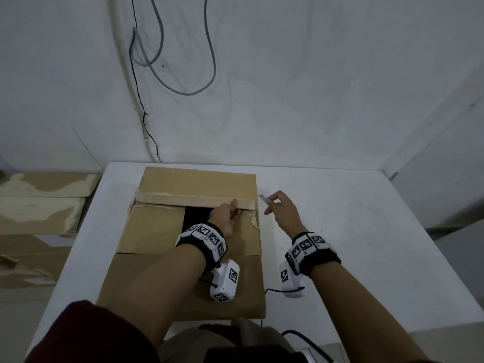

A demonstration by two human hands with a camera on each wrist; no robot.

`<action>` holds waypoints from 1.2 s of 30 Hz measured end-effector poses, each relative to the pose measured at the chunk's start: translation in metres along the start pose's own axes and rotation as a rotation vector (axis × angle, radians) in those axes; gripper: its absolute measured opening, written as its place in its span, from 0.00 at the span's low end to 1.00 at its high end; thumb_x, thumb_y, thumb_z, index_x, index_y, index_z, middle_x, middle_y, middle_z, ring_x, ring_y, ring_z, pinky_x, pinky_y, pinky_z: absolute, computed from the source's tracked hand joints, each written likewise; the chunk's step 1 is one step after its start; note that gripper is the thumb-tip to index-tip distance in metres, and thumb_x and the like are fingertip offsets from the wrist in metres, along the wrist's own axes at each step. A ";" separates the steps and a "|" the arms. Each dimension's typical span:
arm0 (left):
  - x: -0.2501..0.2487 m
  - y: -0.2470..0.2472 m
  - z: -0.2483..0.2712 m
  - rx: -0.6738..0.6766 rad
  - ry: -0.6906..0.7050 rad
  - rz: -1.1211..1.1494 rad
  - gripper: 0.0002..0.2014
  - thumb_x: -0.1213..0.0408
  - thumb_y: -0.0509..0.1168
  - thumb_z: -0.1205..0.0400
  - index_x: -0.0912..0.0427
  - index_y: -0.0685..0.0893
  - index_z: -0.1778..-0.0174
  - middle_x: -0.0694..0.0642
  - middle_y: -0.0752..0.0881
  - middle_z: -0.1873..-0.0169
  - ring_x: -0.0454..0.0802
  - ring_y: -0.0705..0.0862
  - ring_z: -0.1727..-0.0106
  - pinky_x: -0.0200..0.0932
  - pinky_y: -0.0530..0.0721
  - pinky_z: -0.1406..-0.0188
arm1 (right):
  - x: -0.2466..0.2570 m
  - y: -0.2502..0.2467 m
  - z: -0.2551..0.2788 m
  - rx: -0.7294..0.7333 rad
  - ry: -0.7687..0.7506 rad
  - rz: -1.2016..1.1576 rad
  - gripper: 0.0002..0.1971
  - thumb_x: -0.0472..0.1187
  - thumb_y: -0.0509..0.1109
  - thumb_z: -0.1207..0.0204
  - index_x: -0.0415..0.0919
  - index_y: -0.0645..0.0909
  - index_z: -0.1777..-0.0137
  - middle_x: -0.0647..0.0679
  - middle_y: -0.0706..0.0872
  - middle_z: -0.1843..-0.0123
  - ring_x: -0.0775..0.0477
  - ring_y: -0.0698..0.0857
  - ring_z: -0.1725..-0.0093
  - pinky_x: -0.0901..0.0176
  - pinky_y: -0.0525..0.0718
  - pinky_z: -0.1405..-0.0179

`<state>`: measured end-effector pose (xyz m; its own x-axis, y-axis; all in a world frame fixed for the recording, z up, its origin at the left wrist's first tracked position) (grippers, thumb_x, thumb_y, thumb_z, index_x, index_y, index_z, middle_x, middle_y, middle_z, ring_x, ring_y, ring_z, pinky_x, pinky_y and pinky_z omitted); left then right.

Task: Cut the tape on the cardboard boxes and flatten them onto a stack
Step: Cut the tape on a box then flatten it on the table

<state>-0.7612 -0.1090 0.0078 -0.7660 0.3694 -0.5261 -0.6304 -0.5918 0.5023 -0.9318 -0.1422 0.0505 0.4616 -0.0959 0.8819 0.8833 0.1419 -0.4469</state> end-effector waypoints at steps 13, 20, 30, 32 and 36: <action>0.002 0.003 -0.001 0.030 0.039 0.015 0.04 0.70 0.66 0.17 0.66 0.79 0.56 0.57 0.83 0.56 0.48 0.82 0.55 0.35 0.87 0.60 | 0.012 0.007 -0.007 0.139 0.068 0.231 0.10 0.45 0.67 0.18 0.43 0.73 0.58 0.51 0.86 0.67 0.60 0.73 0.75 0.67 0.68 0.74; 0.009 -0.003 -0.001 -0.017 0.035 0.035 0.04 0.69 0.67 0.17 0.65 0.79 0.55 0.58 0.82 0.57 0.48 0.82 0.59 0.32 0.87 0.71 | 0.009 0.002 -0.003 0.306 0.107 0.183 0.13 0.43 0.70 0.18 0.39 0.70 0.58 0.46 0.83 0.69 0.56 0.63 0.83 0.64 0.61 0.82; 0.004 0.002 0.012 -0.048 0.188 0.012 0.02 0.73 0.67 0.18 0.69 0.82 0.54 0.59 0.85 0.58 0.49 0.85 0.62 0.32 0.87 0.68 | 0.008 0.016 0.010 0.371 0.201 0.081 0.10 0.35 0.67 0.18 0.39 0.70 0.60 0.43 0.82 0.68 0.53 0.63 0.80 0.65 0.60 0.82; -0.002 0.008 0.014 -0.029 0.213 0.017 0.03 0.74 0.67 0.18 0.70 0.82 0.51 0.60 0.85 0.56 0.49 0.86 0.60 0.32 0.87 0.66 | 0.006 0.013 0.011 0.317 0.181 0.032 0.10 0.37 0.67 0.18 0.39 0.71 0.60 0.44 0.81 0.69 0.53 0.63 0.79 0.64 0.60 0.82; -0.017 0.020 0.025 0.074 0.326 0.042 0.09 0.73 0.68 0.19 0.70 0.82 0.44 0.59 0.87 0.49 0.50 0.87 0.49 0.34 0.88 0.55 | -0.024 0.002 0.010 0.170 0.298 -0.123 0.08 0.36 0.62 0.15 0.36 0.73 0.58 0.43 0.78 0.67 0.53 0.65 0.81 0.65 0.61 0.84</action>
<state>-0.7644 -0.1093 0.0439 -0.7183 0.0905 -0.6898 -0.6158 -0.5439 0.5700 -0.9419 -0.1299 0.0295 0.3784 -0.4019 0.8338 0.9190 0.2707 -0.2866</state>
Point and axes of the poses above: each hand's wrist, its own z-axis away from the middle knuckle, its own y-axis out of the palm, x = y × z, the point moved 4 cm from there along -z, towards the middle knuckle
